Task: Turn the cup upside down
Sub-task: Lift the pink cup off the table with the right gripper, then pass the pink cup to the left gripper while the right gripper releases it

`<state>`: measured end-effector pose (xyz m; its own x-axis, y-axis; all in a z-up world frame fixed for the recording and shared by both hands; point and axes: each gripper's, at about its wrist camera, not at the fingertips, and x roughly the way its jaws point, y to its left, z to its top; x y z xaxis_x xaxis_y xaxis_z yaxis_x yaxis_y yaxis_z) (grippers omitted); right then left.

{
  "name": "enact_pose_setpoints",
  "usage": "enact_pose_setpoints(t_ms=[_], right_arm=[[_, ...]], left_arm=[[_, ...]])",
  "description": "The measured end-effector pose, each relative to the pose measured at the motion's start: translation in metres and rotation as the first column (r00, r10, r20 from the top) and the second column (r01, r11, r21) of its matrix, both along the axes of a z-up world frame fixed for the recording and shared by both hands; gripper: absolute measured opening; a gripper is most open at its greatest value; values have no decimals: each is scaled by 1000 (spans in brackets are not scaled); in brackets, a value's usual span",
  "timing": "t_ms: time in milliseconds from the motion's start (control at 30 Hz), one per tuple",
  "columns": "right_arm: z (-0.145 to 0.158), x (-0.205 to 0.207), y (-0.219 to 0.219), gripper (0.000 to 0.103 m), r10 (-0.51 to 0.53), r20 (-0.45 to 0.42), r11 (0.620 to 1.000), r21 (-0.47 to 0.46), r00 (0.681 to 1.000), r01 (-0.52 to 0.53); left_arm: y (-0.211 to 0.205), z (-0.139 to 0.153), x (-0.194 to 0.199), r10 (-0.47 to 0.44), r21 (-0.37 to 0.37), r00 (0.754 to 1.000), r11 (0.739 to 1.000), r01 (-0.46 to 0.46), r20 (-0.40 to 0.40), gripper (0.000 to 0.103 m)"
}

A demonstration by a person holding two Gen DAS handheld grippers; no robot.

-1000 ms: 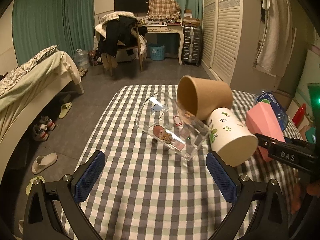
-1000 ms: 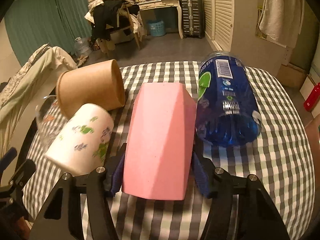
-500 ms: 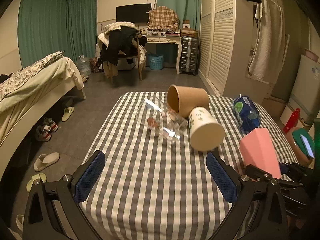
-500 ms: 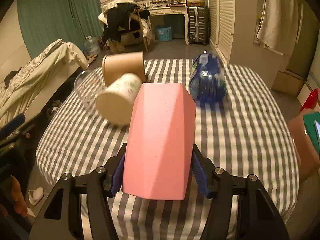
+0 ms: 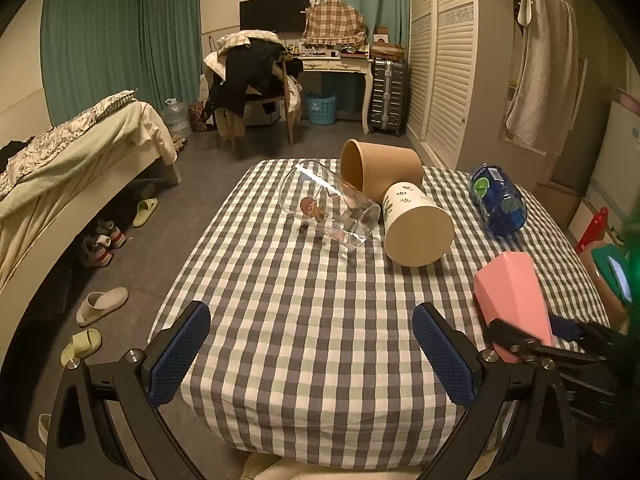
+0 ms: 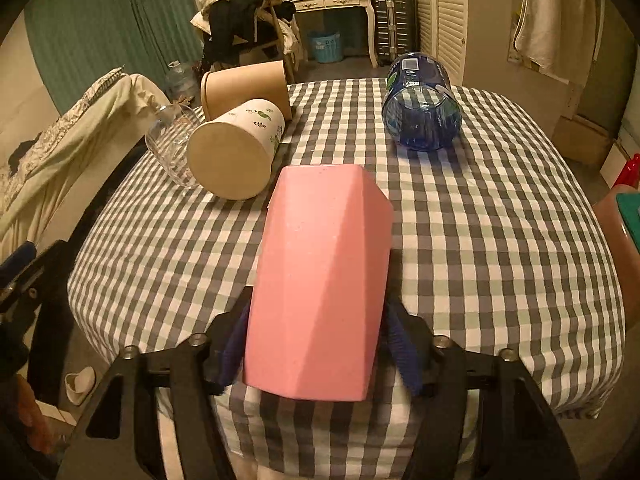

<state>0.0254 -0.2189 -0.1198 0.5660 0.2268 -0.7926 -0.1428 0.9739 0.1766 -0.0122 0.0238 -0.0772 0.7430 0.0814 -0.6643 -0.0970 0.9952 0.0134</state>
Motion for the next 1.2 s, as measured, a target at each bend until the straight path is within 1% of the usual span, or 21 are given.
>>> enact_pose_setpoints(t_ms=[33, 133, 200, 267, 400, 467, 533, 567, 633, 767, 833, 933, 967, 1033, 1067, 1100, 1133, 1167, 1200], right_arm=[[7, -4, -3, 75, 6, 22, 1000, 16, 1000, -6], [30, -14, -15, 77, -2, 91, 1000, 19, 996, 0], [47, -21, -27, 83, -18, 142, 1000, 19, 990, 15], [60, -27, -41, 85, -44, 185, 999, 6, 982, 44], [70, -35, -75, 85, -107, 235, 993, -33, 966, 117], [68, -39, -94, 85, -139, 237, 988, -27, 961, 150], [61, -42, -109, 88, -159, 236, 986, -19, 959, 168], [57, -43, -119, 91, -172, 231, 983, -23, 958, 182], [52, -44, -131, 92, -189, 218, 979, -30, 958, 200], [42, -47, -150, 92, -211, 187, 976, -16, 960, 217], [38, -47, -153, 92, -213, 178, 976, -14, 961, 219], [32, -45, -157, 92, -209, 163, 976, -25, 964, 216], [29, -43, -157, 92, -206, 158, 977, -28, 966, 213], [25, -39, -155, 92, -200, 146, 978, -30, 969, 207], [23, -37, -155, 92, -198, 140, 979, -28, 970, 203], [22, -35, -154, 92, -194, 135, 980, -28, 972, 199], [21, -33, -153, 92, -191, 131, 980, -28, 973, 196], [20, -32, -152, 92, -190, 129, 980, -29, 973, 195], [18, -30, -151, 92, -188, 128, 981, -29, 974, 193]], left_arm=[[-1, 1, -1, 4, 1, 1000, 1000, -4, 2, 103], [-6, 4, -2, 13, 4, 1000, 1000, -13, 10, 103], [-14, 8, -1, 12, 3, 1000, 1000, -12, 17, 103], [-27, 11, -2, -3, -8, 1000, 1000, 3, 25, 103], [-60, 7, -3, -56, -33, 998, 998, 56, 18, 103], [-83, 2, -4, -111, -59, 994, 992, 112, 8, 103], [-103, -3, -5, -145, -71, 989, 987, 144, -2, 103], [-110, -5, -4, -157, -75, 988, 985, 156, -7, 103], [-126, -14, -3, -172, -82, 985, 982, 170, -20, 103], [-138, -31, 4, -150, -89, 987, 986, 145, -53, 103], [-139, -38, 7, -128, -106, 990, 987, 121, -58, 103], [-141, -47, 10, -108, -107, 992, 989, 101, -66, 101], [-143, -51, 12, -110, -106, 991, 989, 103, -72, 99], [-148, -58, 14, -115, -91, 990, 990, 107, -85, 81], [-149, -61, 15, -126, -91, 988, 989, 118, -91, 77], [-151, -63, 16, -136, -93, 986, 987, 127, -95, 70], [-152, -63, 16, -147, -93, 984, 986, 138, -97, 60], [-153, -62, 15, -156, -82, 983, 986, 148, -93, 55], [-155, -59, 14, -161, -55, 983, 986, 157, -91, 56]])
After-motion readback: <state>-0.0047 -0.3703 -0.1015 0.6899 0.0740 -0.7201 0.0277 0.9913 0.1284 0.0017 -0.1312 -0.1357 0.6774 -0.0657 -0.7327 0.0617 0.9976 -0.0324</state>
